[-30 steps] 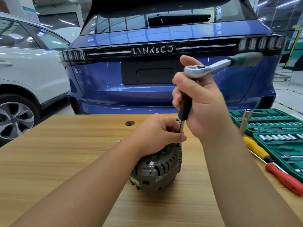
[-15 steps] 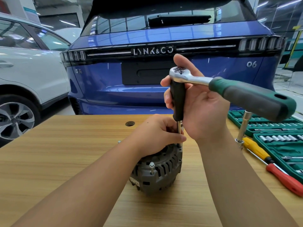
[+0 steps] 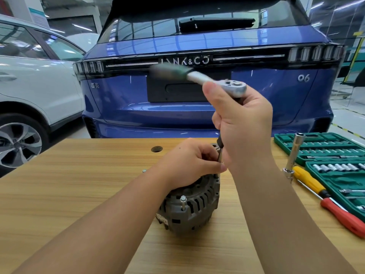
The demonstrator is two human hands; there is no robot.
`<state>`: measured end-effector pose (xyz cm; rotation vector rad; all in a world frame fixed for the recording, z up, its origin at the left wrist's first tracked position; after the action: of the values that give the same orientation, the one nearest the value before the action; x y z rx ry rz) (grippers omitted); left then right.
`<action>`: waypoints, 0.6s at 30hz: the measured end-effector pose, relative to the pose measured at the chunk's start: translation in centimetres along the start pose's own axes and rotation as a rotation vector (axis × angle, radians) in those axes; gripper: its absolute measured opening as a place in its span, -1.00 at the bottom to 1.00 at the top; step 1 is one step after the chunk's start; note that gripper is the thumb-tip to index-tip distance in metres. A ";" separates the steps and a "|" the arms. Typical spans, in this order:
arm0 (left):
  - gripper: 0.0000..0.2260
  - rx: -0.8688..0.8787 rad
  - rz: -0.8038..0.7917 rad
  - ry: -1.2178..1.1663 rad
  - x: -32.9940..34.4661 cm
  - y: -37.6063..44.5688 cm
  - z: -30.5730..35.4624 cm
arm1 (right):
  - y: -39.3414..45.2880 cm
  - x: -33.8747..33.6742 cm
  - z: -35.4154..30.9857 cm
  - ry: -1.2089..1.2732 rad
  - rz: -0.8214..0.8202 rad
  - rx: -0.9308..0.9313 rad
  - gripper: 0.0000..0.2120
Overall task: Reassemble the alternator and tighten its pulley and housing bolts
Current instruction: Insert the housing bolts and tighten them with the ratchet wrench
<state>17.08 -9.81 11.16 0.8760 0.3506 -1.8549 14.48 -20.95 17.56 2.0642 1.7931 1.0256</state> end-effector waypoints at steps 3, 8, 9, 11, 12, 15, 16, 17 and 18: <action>-0.95 -0.001 0.003 0.001 0.0 0.0 0.2 | 0.3 -0.4 0.2 0.015 0.023 0.019 -0.82; -0.98 0.013 0.000 -0.011 -0.1 0.0 0.1 | 0.0 0.7 -0.2 0.029 -0.186 -0.147 -0.72; -0.99 0.023 -0.001 -0.027 -0.1 -0.1 0.1 | -0.1 1.0 -0.2 0.007 -0.195 -0.187 -0.68; -0.93 0.054 0.012 -0.055 -0.2 -0.3 0.3 | -0.3 1.3 -0.1 -0.008 -0.191 -0.218 -0.62; -0.88 0.068 0.025 -0.061 -0.2 -0.4 0.5 | -0.4 1.4 0.0 0.006 -0.197 -0.217 -0.60; -0.89 0.062 0.029 -0.042 -0.1 -0.3 0.4 | -0.5 1.5 0.0 0.026 -0.217 -0.184 -0.58; -0.90 0.051 0.027 -0.024 -0.1 -0.2 0.3 | -0.4 1.5 0.0 0.037 -0.229 -0.160 -0.57; -0.89 0.038 0.033 -0.019 -0.2 -0.2 0.2 | -0.2 1.5 0.1 0.058 -0.247 -0.122 -0.56; -0.87 0.024 0.043 -0.029 -0.3 -0.3 0.2 | 0.1 1.4 0.2 0.081 -0.268 -0.063 -0.56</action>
<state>16.81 -9.64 11.48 0.8657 0.2901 -1.8334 14.66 -19.63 17.97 1.7101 1.9819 1.0849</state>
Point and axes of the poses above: each hand's wrist, its own y-axis towards the middle knuckle, its own x-axis out of the palm, z = x × y, the point moved 5 cm from there along y, towards the middle knuckle, and after that the axes turned 2 degrees about -y, right-handed, at the moved point
